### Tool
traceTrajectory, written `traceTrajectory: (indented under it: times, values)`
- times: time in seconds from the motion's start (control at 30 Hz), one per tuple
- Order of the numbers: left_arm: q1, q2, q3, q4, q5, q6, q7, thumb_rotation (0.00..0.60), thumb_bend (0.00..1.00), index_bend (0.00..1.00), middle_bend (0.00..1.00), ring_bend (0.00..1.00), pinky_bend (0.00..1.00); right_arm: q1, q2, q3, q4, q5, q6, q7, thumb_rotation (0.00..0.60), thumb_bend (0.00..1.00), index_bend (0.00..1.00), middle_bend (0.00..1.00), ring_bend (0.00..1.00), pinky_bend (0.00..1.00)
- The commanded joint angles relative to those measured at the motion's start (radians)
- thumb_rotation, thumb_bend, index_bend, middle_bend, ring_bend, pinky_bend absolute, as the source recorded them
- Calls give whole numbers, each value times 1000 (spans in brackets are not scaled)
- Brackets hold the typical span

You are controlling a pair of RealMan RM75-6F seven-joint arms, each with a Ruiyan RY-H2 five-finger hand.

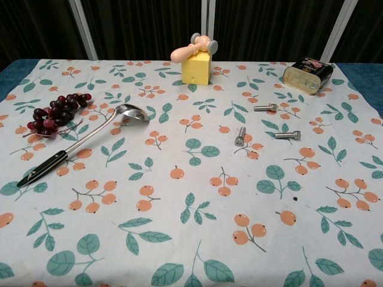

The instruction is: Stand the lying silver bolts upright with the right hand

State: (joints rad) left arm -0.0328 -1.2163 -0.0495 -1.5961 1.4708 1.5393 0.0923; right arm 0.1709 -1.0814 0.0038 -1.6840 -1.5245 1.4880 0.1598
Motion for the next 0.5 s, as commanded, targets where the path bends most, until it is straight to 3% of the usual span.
traceTrajectory:
  times: [0.03,0.33,0.5]
  values:
    - [0,1,-1,-5,-4,-3,3,600,0,155,67,0,0,2,-1,5,4,0,-8,5,600,193,205,177,0,0]
    - [-2,8,-2,-19,-2,-3,17,600,0,155,67,0,0,14,-8,19,8,-7,-44,1,600,198,205,177,0,0]
    - [-6,14,-3,-24,7,0,21,600,0,155,67,0,0,80,-26,48,-10,21,-147,-90,600,211,211,183,0,0]
